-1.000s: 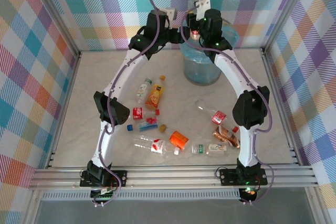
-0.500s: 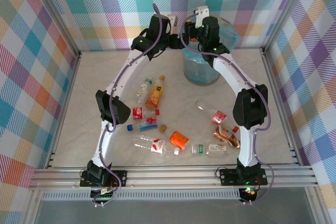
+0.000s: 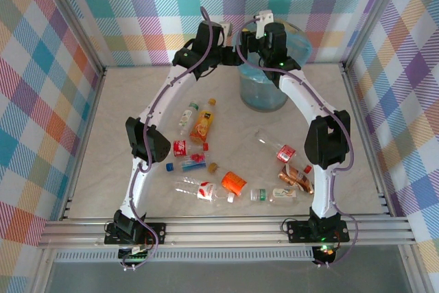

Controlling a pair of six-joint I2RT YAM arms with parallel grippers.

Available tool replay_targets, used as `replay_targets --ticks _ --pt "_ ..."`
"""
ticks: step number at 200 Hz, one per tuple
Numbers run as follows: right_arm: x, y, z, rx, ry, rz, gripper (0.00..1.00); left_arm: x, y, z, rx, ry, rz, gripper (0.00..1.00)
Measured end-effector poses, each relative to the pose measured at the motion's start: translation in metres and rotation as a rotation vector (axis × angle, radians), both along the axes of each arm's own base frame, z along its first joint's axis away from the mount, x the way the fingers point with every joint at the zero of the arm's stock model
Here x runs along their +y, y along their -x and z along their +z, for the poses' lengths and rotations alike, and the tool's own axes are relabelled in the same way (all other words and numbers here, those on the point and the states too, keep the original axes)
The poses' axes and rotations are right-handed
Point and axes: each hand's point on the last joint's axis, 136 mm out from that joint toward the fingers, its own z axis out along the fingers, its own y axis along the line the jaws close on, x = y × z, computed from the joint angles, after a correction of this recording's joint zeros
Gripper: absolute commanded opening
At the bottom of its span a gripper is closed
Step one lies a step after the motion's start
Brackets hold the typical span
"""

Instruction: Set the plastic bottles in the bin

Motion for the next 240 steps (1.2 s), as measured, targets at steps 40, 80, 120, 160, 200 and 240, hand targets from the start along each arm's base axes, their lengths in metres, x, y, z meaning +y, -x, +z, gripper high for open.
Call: replay_targets --ticks 40,80,120,160,200,240 --pt "0.0 0.001 0.0 0.019 0.002 0.014 0.73 -0.001 0.001 0.0 0.005 0.005 -0.008 0.88" --pt "0.006 0.009 0.02 0.045 0.0 0.057 0.73 -0.001 0.004 0.014 -0.015 0.03 -0.017 0.88" --pt "0.014 0.028 0.067 0.038 -0.032 0.13 0.73 0.004 0.022 0.06 -0.079 0.075 -0.038 0.87" --pt "0.04 0.06 0.101 0.034 -0.044 0.242 0.73 0.019 0.055 0.095 -0.098 0.083 -0.058 0.87" --pt "0.075 0.103 0.083 0.158 0.001 0.362 0.74 0.044 0.102 0.084 -0.034 0.046 -0.067 0.87" --pt "0.097 0.157 0.048 0.329 0.027 0.46 0.74 0.065 0.159 0.064 0.001 0.019 -0.114 0.87"
